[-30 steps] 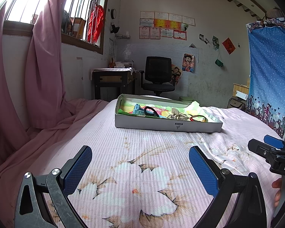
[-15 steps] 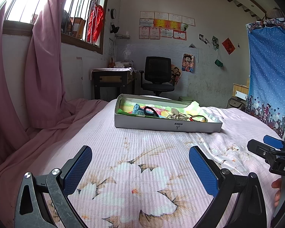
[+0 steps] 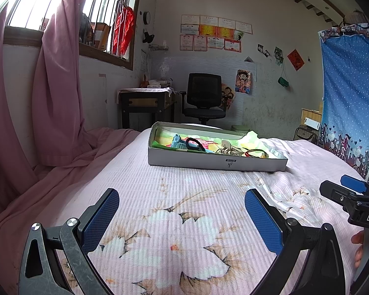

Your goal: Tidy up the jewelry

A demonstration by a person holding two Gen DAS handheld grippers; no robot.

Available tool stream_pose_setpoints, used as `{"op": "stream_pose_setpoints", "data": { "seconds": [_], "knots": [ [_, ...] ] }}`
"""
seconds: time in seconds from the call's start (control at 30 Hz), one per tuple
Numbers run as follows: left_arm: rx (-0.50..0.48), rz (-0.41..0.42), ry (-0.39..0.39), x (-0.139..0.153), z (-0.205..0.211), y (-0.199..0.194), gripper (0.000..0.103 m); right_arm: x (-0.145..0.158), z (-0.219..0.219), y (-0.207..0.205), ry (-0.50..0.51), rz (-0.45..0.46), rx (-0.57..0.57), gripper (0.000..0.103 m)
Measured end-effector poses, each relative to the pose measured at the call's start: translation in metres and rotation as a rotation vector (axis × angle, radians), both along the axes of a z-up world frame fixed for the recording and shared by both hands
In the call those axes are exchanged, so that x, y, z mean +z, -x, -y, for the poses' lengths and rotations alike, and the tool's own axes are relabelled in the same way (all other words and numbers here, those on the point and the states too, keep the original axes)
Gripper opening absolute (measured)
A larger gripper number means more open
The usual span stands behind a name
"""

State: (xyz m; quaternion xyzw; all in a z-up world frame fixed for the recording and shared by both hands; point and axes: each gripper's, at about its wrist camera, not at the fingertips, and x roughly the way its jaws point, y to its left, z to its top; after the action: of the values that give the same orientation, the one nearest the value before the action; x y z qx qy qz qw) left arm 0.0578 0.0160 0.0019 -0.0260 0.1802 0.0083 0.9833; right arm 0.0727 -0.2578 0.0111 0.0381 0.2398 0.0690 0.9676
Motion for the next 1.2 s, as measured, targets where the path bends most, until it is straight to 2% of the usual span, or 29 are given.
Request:
{"op": "stream_pose_setpoints", "data": {
  "seconds": [0.7, 1.2],
  "knots": [
    [-0.002, -0.004, -0.001, 0.0017, 0.0019, -0.0011, 0.103, 0.0, -0.0004, 0.0, -0.001, 0.0, 0.0, 0.102],
    [-0.008, -0.009, -0.035, 0.0027, 0.009, -0.0047, 0.103, -0.0001, -0.0004, -0.0001, -0.001, 0.0, 0.0, 0.102]
  ]
}}
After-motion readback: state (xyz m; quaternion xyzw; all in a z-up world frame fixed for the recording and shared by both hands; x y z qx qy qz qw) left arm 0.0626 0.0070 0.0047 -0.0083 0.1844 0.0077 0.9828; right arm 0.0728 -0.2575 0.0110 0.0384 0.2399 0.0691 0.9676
